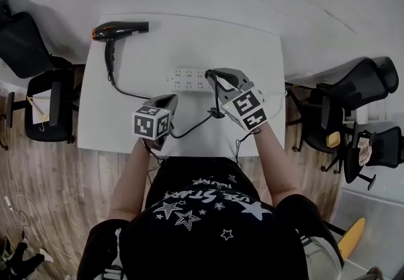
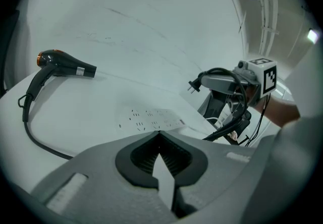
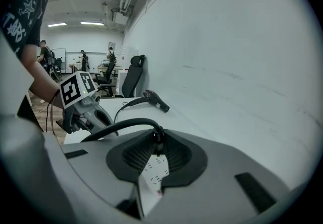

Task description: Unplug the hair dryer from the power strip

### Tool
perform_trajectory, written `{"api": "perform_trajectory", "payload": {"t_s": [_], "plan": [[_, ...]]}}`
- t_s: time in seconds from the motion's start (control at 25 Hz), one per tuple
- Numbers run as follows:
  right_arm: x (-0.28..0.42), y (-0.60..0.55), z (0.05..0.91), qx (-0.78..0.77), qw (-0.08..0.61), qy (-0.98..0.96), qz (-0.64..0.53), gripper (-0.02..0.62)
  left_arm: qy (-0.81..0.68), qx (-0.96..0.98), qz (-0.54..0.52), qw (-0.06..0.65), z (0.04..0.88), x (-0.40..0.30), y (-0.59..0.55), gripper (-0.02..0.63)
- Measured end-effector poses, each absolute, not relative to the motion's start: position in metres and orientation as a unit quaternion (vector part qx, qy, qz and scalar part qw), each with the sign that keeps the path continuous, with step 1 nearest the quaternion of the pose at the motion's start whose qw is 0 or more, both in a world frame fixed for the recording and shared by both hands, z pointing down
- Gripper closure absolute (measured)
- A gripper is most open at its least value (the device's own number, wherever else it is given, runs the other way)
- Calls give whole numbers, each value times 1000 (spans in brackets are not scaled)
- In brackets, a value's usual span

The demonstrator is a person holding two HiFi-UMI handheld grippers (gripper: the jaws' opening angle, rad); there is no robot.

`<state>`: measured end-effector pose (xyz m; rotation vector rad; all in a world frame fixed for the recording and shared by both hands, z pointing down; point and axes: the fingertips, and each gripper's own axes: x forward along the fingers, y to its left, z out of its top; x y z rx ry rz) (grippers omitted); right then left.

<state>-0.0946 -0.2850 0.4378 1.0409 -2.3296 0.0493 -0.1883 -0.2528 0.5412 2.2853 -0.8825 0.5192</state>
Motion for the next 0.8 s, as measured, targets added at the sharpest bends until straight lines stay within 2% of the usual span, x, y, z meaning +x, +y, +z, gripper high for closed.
{"api": "perform_trajectory", "payload": {"t_s": [0.48,0.8], "plan": [[-78,-270,442,368,284,-885,8,531,-388,850,178,309,530,-196,-231,600],[-61,-255,457,310,288,-906,14,532,-454,807,150,346,538,-188,-191,600]]}}
